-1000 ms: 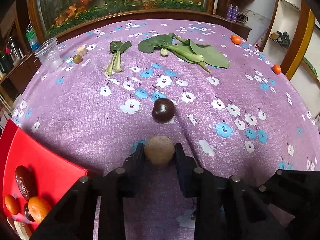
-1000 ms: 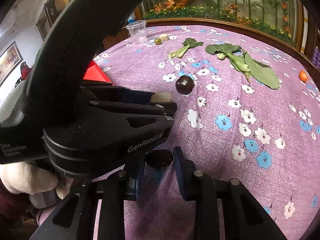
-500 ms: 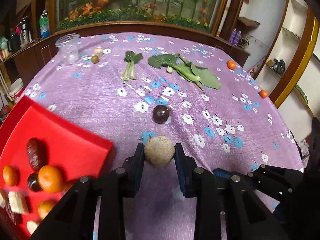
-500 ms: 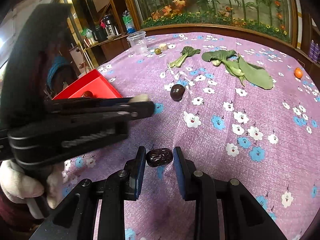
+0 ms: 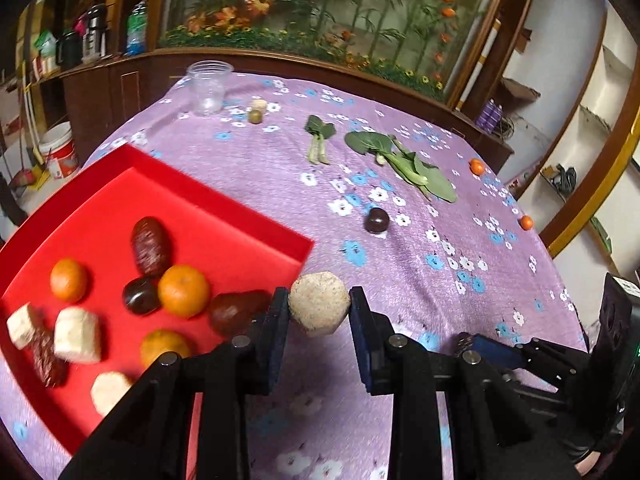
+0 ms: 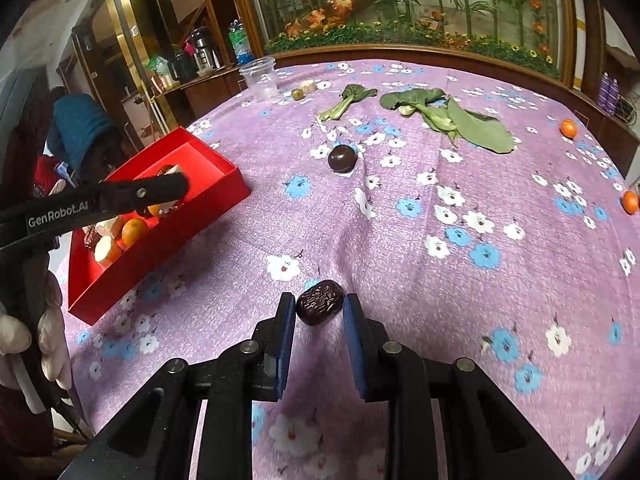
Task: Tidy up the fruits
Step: 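Carry the chunk and red date into the red tray and open both tools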
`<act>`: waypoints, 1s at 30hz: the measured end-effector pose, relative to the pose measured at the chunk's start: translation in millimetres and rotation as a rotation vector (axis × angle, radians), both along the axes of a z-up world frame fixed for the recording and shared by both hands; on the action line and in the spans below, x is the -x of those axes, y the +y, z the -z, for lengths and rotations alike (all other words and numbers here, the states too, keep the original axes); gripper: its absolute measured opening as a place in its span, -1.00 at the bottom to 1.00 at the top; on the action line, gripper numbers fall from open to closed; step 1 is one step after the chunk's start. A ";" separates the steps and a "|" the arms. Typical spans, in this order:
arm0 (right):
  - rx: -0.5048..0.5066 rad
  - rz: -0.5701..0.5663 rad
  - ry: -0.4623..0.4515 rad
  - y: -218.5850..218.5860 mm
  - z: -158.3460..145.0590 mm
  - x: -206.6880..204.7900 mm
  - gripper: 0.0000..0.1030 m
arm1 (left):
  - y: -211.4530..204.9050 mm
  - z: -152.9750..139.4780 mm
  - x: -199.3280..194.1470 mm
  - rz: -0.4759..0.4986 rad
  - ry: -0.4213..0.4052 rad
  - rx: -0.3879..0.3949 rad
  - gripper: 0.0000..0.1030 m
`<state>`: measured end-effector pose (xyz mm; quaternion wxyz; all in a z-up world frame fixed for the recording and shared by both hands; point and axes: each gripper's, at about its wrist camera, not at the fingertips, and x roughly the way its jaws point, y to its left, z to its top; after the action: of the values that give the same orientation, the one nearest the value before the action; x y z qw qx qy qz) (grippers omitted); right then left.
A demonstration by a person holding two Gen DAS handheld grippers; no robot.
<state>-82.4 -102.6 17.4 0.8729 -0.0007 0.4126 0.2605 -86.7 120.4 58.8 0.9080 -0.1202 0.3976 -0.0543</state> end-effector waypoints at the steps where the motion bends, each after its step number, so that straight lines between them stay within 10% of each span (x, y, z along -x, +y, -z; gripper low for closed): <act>1: 0.000 -0.001 -0.004 0.1 -1.6 2.1 -0.48 | 4.2 -0.2 4.4 -0.010 -0.001 0.004 -0.44; 30: 0.043 -0.270 -0.019 175.9 -36.2 -35.3 -0.67 | 107.7 13.5 52.1 -0.229 -0.007 0.014 -0.44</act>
<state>-47.1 73.3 53.6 0.8335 -0.0775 0.4061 0.3667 -138.8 228.1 45.3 0.9088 -0.1712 0.3776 0.0465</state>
